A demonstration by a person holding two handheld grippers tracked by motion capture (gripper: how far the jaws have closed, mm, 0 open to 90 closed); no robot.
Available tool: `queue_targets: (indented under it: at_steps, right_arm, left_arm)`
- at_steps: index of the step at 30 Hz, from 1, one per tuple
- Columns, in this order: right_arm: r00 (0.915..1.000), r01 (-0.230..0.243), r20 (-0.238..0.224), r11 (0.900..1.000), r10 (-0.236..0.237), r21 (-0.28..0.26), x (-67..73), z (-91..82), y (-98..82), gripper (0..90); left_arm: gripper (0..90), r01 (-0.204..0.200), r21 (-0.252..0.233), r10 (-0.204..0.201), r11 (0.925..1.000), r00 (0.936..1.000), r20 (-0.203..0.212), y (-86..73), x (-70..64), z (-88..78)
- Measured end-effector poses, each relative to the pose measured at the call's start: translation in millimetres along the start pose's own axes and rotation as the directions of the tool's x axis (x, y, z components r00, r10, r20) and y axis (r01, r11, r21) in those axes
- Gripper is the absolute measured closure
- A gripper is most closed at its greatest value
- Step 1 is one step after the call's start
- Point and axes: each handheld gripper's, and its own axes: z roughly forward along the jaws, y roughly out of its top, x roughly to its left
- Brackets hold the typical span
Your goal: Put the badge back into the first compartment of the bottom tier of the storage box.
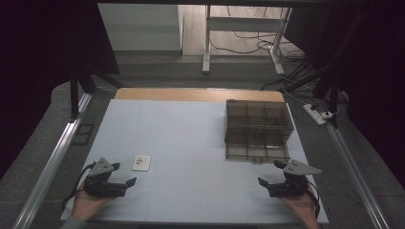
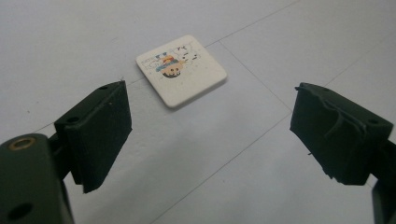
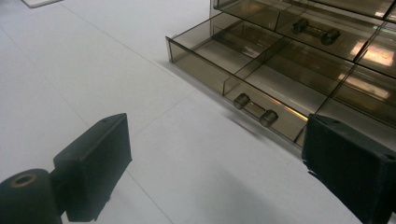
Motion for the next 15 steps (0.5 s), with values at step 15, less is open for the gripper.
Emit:
queue_targets:
  at_steps: [15]
  right_arm:
    - [1.0000, 0.005, -0.002, 1.000, -0.005, 0.014, -0.8, 6.0, 1.4, 8.0]
  left_arm:
    - [12.6, -0.020, -0.005, 0.020, 0.9998, 0.9998, -0.006, -1.3, -2.4, 0.2]
